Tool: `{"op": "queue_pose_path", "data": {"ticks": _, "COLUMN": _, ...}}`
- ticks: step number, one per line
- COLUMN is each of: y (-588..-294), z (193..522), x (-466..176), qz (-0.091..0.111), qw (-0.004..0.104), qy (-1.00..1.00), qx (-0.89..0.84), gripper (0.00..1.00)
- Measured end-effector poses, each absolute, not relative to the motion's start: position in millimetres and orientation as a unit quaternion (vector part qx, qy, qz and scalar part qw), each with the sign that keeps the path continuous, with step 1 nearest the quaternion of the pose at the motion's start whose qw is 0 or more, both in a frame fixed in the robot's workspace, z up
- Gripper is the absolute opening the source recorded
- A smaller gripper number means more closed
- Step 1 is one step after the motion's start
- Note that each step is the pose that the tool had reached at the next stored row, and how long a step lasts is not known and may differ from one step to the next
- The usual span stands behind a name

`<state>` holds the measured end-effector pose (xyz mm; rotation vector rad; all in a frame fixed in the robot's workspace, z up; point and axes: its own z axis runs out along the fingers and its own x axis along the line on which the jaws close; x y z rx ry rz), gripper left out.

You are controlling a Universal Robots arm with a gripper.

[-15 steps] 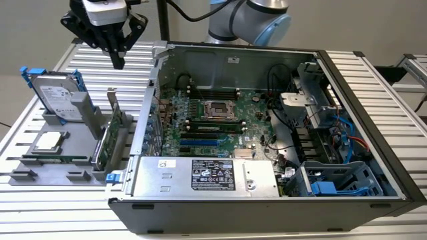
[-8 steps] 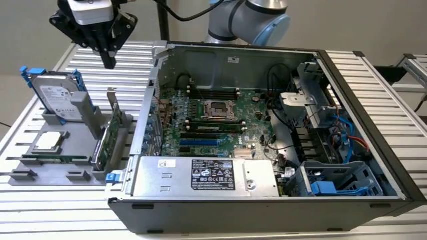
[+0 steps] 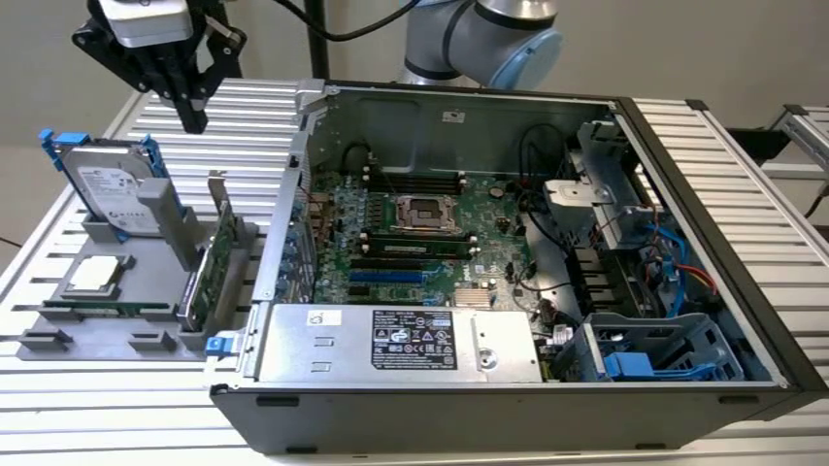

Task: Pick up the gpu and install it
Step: 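Reach for the gpu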

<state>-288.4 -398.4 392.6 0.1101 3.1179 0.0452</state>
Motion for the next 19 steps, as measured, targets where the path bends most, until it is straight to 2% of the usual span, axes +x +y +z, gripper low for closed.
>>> {"op": "queue_pose_path", "data": {"ticks": 19, "y": -400.1, "z": 392.6, "x": -310.6, "qz": 0.015, "qw": 0.011, "qy": 0.999, "qx": 0.035, "gripper": 0.00}}
